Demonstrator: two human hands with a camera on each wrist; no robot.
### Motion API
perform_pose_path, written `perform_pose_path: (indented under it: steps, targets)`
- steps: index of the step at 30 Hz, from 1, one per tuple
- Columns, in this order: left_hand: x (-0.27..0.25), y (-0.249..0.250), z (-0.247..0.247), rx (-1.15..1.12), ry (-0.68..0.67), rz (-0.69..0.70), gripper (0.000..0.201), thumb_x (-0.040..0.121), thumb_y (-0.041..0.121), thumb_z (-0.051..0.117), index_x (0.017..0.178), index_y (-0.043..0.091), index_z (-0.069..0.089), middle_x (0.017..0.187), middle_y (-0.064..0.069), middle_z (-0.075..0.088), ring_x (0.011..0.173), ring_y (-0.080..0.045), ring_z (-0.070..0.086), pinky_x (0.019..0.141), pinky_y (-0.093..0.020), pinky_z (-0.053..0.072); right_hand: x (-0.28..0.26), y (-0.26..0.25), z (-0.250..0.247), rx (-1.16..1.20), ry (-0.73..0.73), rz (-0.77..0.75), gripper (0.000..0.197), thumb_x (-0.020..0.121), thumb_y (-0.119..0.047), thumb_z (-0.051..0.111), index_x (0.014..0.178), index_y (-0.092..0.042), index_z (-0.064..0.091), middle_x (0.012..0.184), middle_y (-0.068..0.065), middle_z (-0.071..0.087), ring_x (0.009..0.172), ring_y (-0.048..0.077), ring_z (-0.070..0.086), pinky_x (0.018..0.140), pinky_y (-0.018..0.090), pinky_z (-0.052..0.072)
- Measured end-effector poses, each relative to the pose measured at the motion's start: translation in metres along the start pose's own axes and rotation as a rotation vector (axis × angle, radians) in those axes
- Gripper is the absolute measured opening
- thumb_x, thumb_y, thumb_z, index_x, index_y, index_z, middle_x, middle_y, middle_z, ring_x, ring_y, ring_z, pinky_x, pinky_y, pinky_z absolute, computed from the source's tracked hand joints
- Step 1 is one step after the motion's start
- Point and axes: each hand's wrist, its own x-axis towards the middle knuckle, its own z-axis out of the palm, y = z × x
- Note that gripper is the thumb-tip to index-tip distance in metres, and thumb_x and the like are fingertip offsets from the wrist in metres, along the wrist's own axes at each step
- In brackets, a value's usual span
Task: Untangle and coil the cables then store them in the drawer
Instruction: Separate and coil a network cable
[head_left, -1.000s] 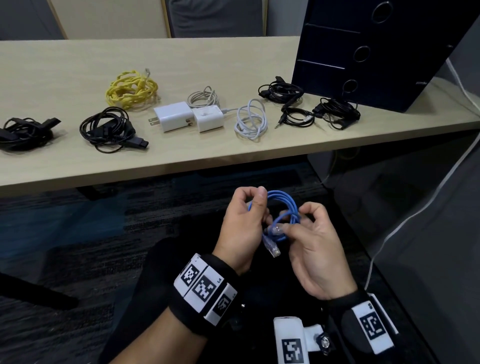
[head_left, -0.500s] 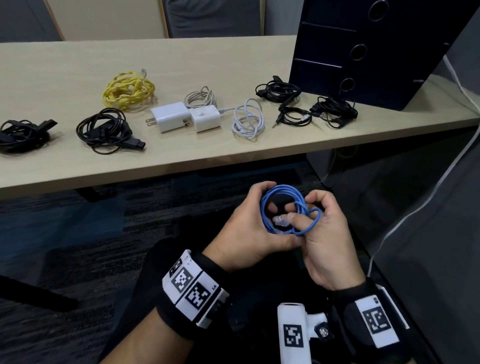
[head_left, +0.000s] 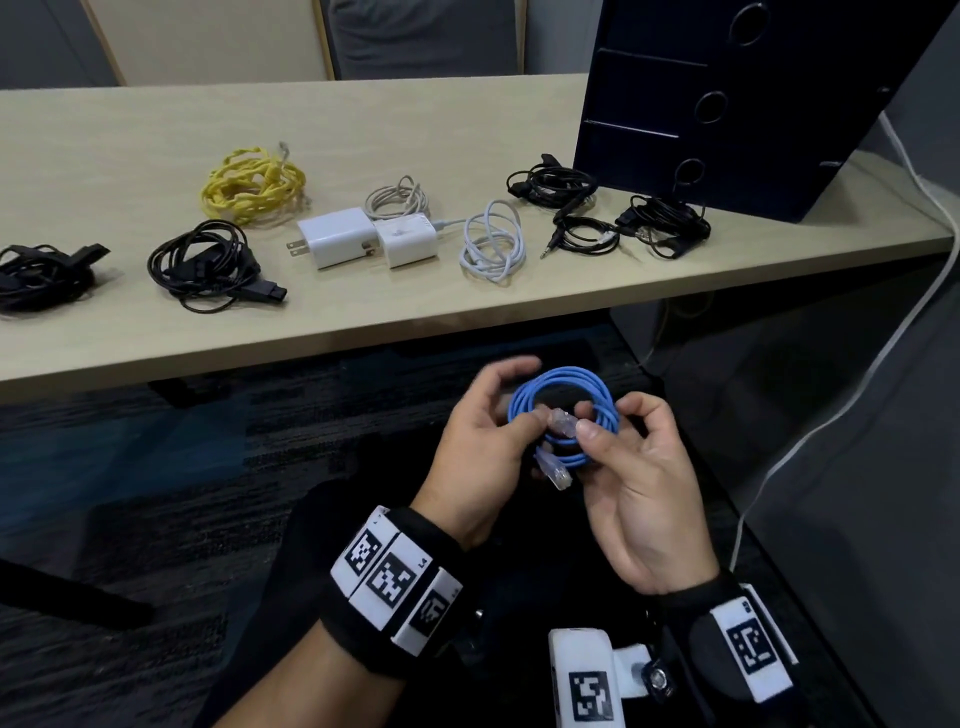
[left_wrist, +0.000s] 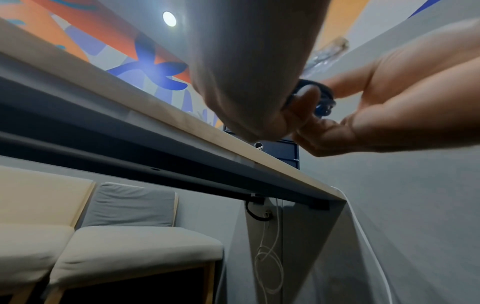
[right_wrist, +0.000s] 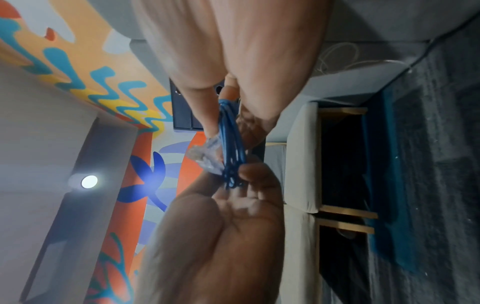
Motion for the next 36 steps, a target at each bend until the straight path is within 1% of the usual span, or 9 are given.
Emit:
perform_pose_path:
  steps: [3, 7, 11, 16, 22, 25, 29, 33, 36]
  targets:
    - [-0.003, 0.000, -0.001, -0.001, 0.004, 0.089, 0.038, 0.086, -0.004, 0.061, 0.111, 0.024, 0.063, 0.092, -0.013, 0.067, 0.080, -0.019, 0.062, 0.074, -0.029, 0.053, 0.002, 0.001, -0.004, -0.136, -0.020, -0.126, 0.046, 0.068, 0.003, 0.077, 0.095, -0.018, 0.046, 0.097, 0.011, 0.059, 0.088, 0.024, 0.070, 0.083, 0.038, 0.058]
    - [-0.003, -0.003, -0.001, 0.021, 0.013, 0.116, 0.038, 0.085, -0.011, 0.061, 0.106, 0.020, 0.066, 0.103, -0.018, 0.068, 0.092, -0.021, 0.066, 0.080, -0.029, 0.053, 0.005, 0.000, -0.007, -0.521, -0.010, -0.306, 0.041, 0.083, 0.016, 0.062, 0.096, -0.020, 0.047, 0.099, 0.006, 0.058, 0.087, 0.015, 0.069, 0.084, 0.030, 0.056]
    - [-0.003, -0.001, 0.003, 0.008, 0.023, 0.112, 0.037, 0.084, -0.014, 0.059, 0.100, 0.019, 0.066, 0.100, -0.019, 0.069, 0.088, -0.022, 0.066, 0.080, -0.031, 0.055, -0.003, 0.003, -0.002, -1.113, 0.073, -0.641, 0.042, 0.077, -0.005, 0.073, 0.098, -0.032, 0.050, 0.117, -0.002, 0.051, 0.103, 0.018, 0.059, 0.093, 0.033, 0.049]
    - [0.000, 0.000, -0.001, 0.009, 0.013, 0.104, 0.038, 0.086, -0.015, 0.054, 0.103, 0.017, 0.063, 0.090, -0.012, 0.068, 0.079, -0.017, 0.064, 0.075, -0.028, 0.053, -0.001, 0.001, -0.003, -1.272, 0.068, -0.781, 0.025, 0.072, -0.013, 0.078, 0.089, -0.019, 0.061, 0.115, 0.000, 0.039, 0.094, 0.005, 0.051, 0.086, 0.005, 0.036]
    - [-0.001, -0.001, -0.002, 0.018, -0.021, 0.100, 0.036, 0.088, -0.014, 0.052, 0.105, 0.017, 0.062, 0.090, -0.008, 0.069, 0.080, -0.016, 0.064, 0.072, -0.026, 0.052, -0.001, -0.013, -0.005, -1.568, -0.082, -0.606, 0.017, 0.078, -0.019, 0.080, 0.095, -0.015, 0.076, 0.128, 0.009, 0.048, 0.105, 0.022, 0.050, 0.090, 0.025, 0.043]
    - [0.000, 0.001, 0.000, 0.074, -0.021, 0.086, 0.037, 0.088, -0.011, 0.054, 0.105, 0.020, 0.065, 0.088, -0.006, 0.070, 0.077, -0.013, 0.064, 0.070, -0.025, 0.051, -0.004, -0.017, 0.000, -1.814, -0.045, -0.721, 0.009, 0.081, -0.030, 0.073, 0.086, -0.022, 0.075, 0.126, 0.008, 0.050, 0.099, 0.025, 0.035, 0.077, 0.037, 0.034]
    - [0.006, 0.003, 0.001, 0.096, -0.049, -0.017, 0.037, 0.084, -0.013, 0.053, 0.104, 0.015, 0.066, 0.086, -0.008, 0.069, 0.063, -0.016, 0.058, 0.055, -0.023, 0.050, -0.001, -0.017, -0.001, -1.715, -0.109, -0.841, 0.024, 0.087, -0.035, 0.055, 0.086, -0.018, 0.073, 0.114, 0.004, 0.047, 0.091, 0.017, 0.032, 0.077, 0.033, 0.034]
    - [0.004, -0.005, 0.010, -0.010, -0.097, -0.119, 0.038, 0.086, -0.014, 0.053, 0.109, 0.016, 0.057, 0.087, -0.014, 0.061, 0.066, -0.016, 0.056, 0.051, -0.021, 0.048, 0.007, -0.014, -0.003, -1.356, -0.133, -0.808, 0.025, 0.090, -0.025, 0.053, 0.093, -0.008, 0.071, 0.096, -0.005, 0.044, 0.089, 0.014, 0.045, 0.084, 0.005, 0.033]
    - [0.004, -0.009, 0.017, -0.059, -0.034, -0.154, 0.040, 0.088, -0.015, 0.044, 0.103, 0.021, 0.053, 0.082, -0.015, 0.053, 0.057, -0.015, 0.048, 0.042, -0.022, 0.040, 0.010, -0.006, -0.009, -1.022, -0.033, -0.685, 0.023, 0.096, -0.032, 0.049, 0.092, -0.021, 0.068, 0.098, -0.002, 0.052, 0.099, 0.009, 0.057, 0.091, 0.019, 0.043]
